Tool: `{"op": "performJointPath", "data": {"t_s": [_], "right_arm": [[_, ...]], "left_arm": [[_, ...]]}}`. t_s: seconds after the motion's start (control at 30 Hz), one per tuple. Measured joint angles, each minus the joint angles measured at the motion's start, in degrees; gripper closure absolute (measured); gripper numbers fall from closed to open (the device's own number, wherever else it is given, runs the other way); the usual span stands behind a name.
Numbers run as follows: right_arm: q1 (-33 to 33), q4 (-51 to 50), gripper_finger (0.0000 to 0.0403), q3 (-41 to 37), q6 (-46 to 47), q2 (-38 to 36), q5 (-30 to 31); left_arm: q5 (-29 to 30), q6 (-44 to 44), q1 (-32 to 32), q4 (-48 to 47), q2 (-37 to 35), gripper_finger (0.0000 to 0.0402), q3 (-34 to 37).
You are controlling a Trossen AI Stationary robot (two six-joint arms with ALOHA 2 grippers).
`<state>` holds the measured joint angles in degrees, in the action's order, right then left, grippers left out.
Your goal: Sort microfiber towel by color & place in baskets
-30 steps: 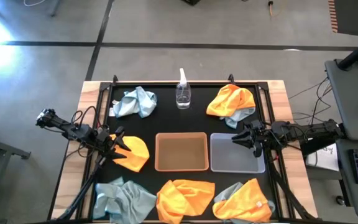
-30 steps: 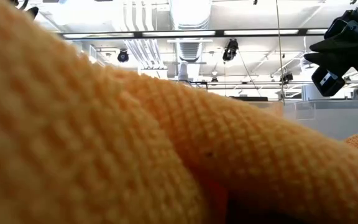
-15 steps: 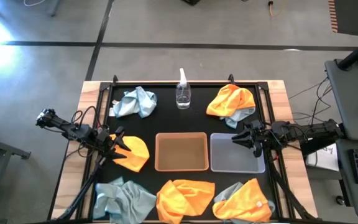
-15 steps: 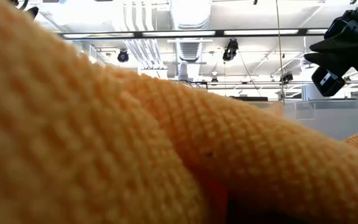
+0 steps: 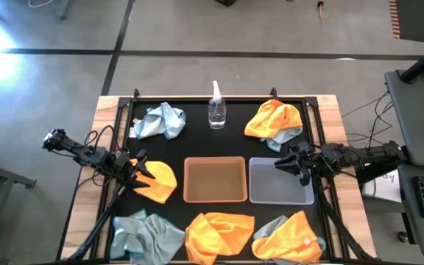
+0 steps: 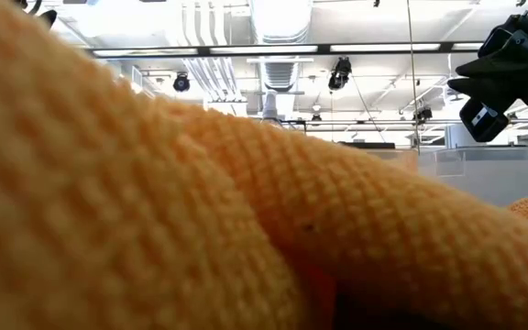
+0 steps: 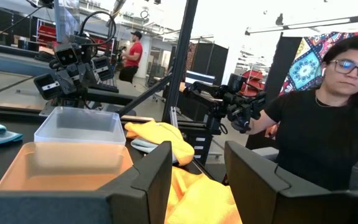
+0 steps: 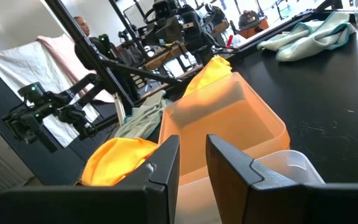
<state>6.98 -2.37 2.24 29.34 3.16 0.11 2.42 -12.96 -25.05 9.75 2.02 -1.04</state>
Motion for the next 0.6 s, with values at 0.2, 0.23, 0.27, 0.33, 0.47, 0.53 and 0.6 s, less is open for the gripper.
{"op": "performJointPath", "data": {"t_s": [0.2, 0.23, 0.27, 0.33, 0.47, 0.53, 0.6], "right_arm": [[0.0, -0.11, 0.033, 0.0, -3.67, 0.0, 0.51], [0.0, -0.11, 0.033, 0.0, -3.67, 0.0, 0.51], [0.0, -0.11, 0.033, 0.0, -3.69, 0.0, 0.51], [0.0, -0.11, 0.033, 0.0, -3.73, 0.0, 0.73], [0.0, 0.08, 0.033, 0.0, -3.71, 0.0, 1.38], [0.0, 0.45, 0.033, 0.0, -3.04, 0.0, 1.49], [0.0, 1.36, 0.033, -0.02, -2.67, 0.0, 1.58]], "left_arm": [[-0.02, 0.01, 0.01, -0.02, 0.0, 0.0269, 0.0], [0.0, -0.02, 0.01, -0.02, -0.01, 0.0269, 0.0], [0.0, -0.02, 0.0, -0.02, -0.01, 0.0269, 0.0], [-0.01, -0.02, 0.0, -0.02, -0.02, 0.0269, 0.0], [-0.02, 0.0, 0.01, -0.02, -0.02, 0.0269, 0.0], [0.02, 0.0, 0.01, 0.02, -0.02, 0.0269, 0.0], [0.02, -0.01, 0.01, 0.04, -0.02, 0.0269, 0.0]]}}
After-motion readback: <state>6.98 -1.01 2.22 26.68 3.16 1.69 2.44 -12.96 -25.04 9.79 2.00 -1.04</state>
